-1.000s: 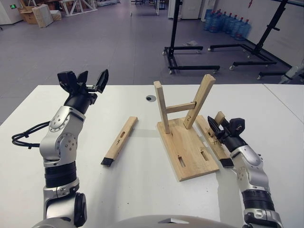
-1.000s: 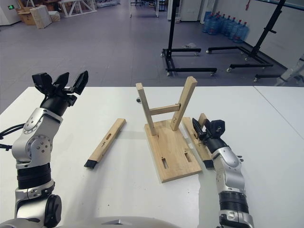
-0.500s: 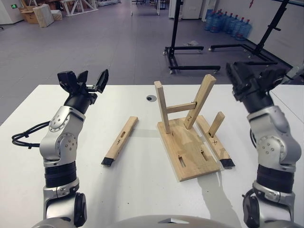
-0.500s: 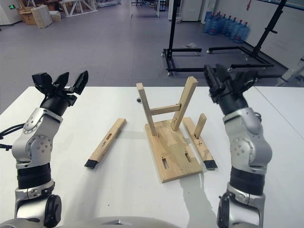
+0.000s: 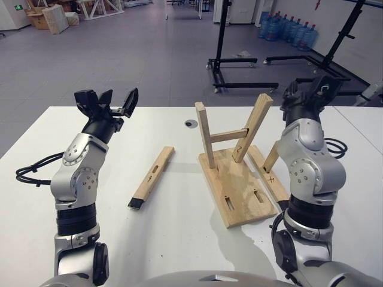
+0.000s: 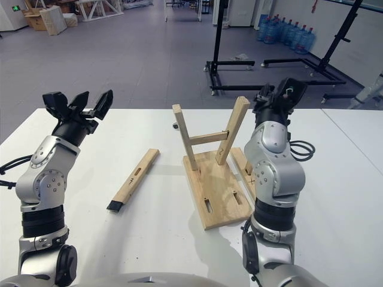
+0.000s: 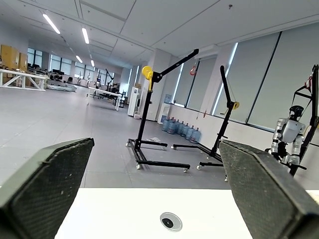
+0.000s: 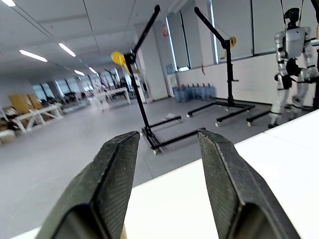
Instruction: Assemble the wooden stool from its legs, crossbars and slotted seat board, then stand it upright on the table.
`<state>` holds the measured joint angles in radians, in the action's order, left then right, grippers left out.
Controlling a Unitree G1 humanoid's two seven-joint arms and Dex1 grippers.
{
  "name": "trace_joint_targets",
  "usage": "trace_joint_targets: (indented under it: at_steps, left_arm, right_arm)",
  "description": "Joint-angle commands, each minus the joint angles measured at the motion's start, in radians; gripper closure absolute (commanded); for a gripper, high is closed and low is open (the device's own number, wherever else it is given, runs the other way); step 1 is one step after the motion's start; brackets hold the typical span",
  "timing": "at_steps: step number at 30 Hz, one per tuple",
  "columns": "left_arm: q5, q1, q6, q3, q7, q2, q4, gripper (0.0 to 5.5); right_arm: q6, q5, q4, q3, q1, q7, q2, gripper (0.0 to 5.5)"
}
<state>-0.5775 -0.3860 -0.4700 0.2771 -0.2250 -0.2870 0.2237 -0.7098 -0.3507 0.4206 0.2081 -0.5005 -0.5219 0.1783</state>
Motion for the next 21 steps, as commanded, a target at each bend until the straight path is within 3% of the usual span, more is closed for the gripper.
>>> trace_joint_targets:
  at_steps: [1,12,21]
  left_arm:
    - [0.012,-0.005,-0.002,-0.003,0.006,-0.002,-0.011,0.92]
    - [0.016,-0.002,0.003,-0.003,0.009,0.001,-0.011,0.92]
    - [0.022,0.01,0.014,-0.009,0.008,0.015,-0.01,0.92]
  right_arm:
    - [0.035,0.033,-0.059,0.044,-0.004,0.033,-0.01,3.33]
    - [0.11,0.069,-0.192,0.073,-0.008,0.109,-0.058,3.33]
    - [0.235,0.115,-0.383,0.084,0.164,0.191,-0.112,3.33]
